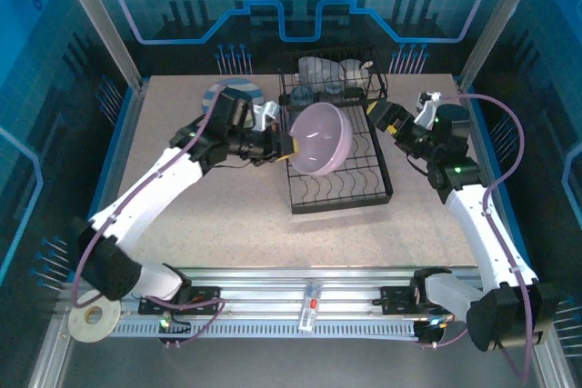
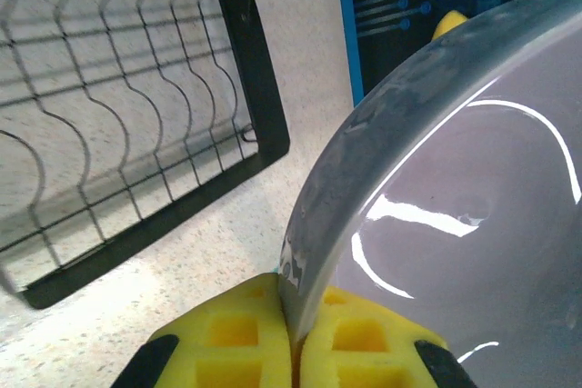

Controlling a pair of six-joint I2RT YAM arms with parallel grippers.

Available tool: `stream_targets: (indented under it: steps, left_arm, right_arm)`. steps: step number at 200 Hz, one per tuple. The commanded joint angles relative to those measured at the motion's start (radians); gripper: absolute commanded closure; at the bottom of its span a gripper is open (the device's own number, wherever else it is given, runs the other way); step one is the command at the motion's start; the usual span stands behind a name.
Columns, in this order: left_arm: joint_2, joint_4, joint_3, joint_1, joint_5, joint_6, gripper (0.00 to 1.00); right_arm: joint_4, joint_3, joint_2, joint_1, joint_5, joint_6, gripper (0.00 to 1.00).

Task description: Unload the mixed dishes from the dish rack

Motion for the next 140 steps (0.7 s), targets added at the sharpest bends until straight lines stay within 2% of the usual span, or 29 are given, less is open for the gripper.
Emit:
stream_targets:
  steps: [1, 32, 69, 105, 140]
  left_arm:
    - [-0.11, -0.06, 0.062, 0.07, -0.089, 0.054, 1.0]
    - [-0.184, -0.169, 0.067, 0.182, -0.207, 0.095, 1.0]
    - [-0.176, -0.246, 0.048, 0.336, -0.244, 0.089, 1.0]
    - [-0.083, -0.273, 0.043, 0.391, -0.307, 0.047, 1.0]
    - [0.051, -0.249, 0.07, 0.398, -0.342, 0.041, 1.0]
  right_arm:
    - [0.044, 0.045, 0.018, 0.022, 0.047, -0.035, 0.0]
    - [0.042, 0.073, 0.046, 0.057, 0.076, -0.061, 0.0]
    - [0.02, 0.099, 0.053, 0.096, 0.105, -0.11, 0.0]
    - [-0.018, 0.091, 0.013, 0.103, 0.114, -0.171, 0.0]
    - [-0.054, 0.05, -0.069, 0.118, 0.137, -0.242, 0.0]
